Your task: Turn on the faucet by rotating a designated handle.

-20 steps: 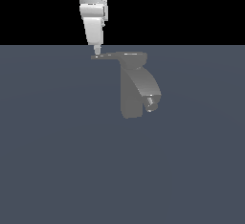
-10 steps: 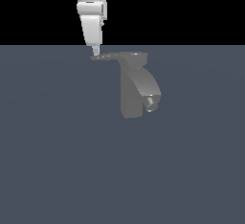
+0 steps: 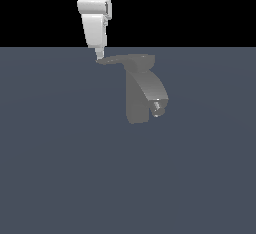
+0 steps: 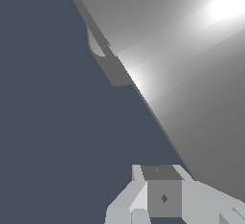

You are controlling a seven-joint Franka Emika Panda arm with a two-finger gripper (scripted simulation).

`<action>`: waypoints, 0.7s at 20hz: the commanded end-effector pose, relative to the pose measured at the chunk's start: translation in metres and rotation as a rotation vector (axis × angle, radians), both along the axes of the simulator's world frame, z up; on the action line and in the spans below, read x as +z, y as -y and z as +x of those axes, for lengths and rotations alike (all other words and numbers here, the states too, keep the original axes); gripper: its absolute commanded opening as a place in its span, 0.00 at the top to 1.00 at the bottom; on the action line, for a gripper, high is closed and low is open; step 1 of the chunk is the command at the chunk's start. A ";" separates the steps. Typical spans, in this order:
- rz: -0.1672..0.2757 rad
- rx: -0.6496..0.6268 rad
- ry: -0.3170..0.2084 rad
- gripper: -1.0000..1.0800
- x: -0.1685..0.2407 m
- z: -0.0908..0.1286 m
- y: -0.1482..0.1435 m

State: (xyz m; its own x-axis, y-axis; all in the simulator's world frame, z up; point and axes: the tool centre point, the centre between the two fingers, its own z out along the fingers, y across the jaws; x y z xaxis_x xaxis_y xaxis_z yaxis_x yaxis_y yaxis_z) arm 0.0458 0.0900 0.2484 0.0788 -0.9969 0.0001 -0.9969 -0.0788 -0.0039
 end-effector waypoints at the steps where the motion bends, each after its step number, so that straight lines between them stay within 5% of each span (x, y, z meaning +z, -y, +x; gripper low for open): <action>1: -0.001 0.002 -0.004 1.00 0.000 -0.009 -0.001; 14: 0.001 0.002 -0.001 1.00 0.000 -0.036 0.007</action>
State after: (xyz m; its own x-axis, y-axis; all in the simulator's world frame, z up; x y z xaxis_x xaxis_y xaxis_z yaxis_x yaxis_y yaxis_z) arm 0.0133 0.0892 0.2484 0.0849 -0.9964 -0.0019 -0.9964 -0.0849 -0.0045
